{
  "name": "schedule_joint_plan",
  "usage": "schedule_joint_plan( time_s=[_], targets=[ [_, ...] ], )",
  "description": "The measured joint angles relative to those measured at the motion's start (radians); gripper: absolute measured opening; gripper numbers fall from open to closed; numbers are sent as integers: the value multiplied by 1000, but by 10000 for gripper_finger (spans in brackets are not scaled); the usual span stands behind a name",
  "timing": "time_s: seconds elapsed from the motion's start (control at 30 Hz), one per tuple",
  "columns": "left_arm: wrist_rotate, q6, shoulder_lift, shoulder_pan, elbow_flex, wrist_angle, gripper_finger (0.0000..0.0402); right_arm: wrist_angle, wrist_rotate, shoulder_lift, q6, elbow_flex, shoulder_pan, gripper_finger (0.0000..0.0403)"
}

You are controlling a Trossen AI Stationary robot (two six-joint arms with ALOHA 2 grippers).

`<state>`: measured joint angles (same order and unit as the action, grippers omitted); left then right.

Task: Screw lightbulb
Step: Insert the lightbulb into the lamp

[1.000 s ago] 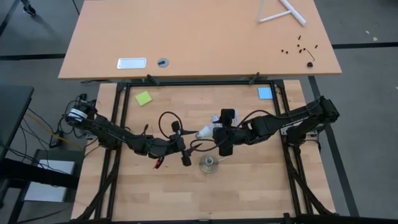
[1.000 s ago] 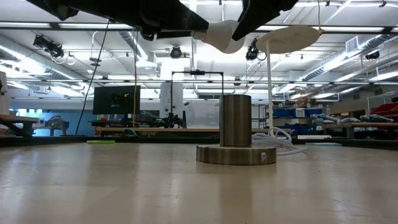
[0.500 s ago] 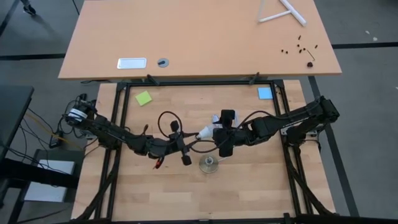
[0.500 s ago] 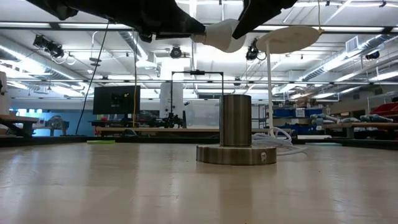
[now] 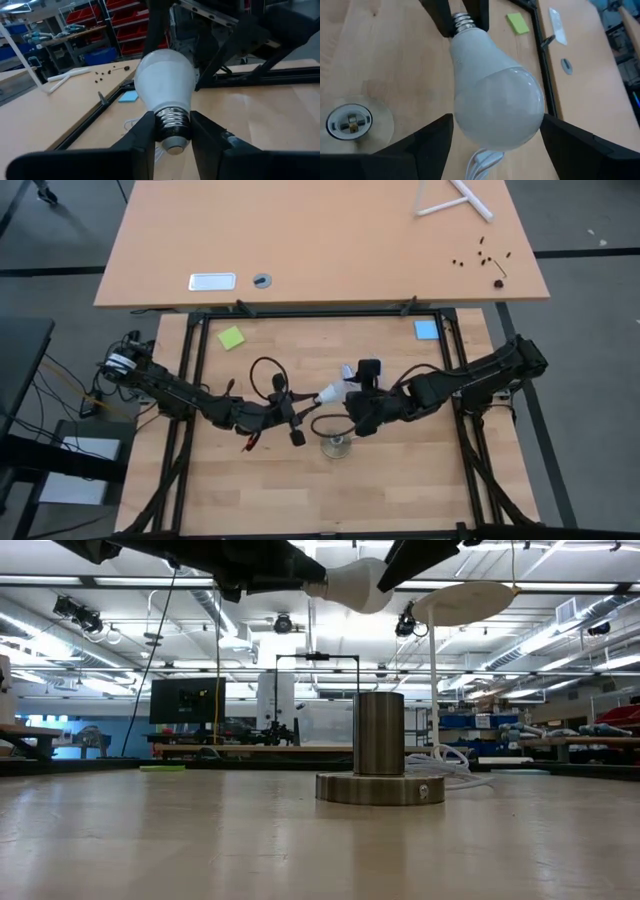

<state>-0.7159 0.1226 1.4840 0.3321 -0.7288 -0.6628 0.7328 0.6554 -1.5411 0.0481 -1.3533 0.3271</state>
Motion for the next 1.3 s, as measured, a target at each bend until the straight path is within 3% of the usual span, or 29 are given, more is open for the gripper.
schedule_joint_plan(
  time_s=[0.37,0.53,0.67,0.9,1.17,1.3],
  targets=[
    [-19,1,-49,-2,0,12,84,8,93,129,-90,0,80,309],
    [0,2,-101,-2,0,69,46,-24,104,166,-105,28,94,310],
    [77,0,-148,-3,0,93,6,-104,103,186,-101,92,96,310],
    [87,-31,-165,-2,0,199,4,-218,98,187,-99,157,89,310],
    [71,-144,-165,-14,0,349,2,-229,46,185,-105,195,82,310],
    [64,-283,-165,-30,0,454,2,-254,-2,185,-132,204,71,310]
  ],
)
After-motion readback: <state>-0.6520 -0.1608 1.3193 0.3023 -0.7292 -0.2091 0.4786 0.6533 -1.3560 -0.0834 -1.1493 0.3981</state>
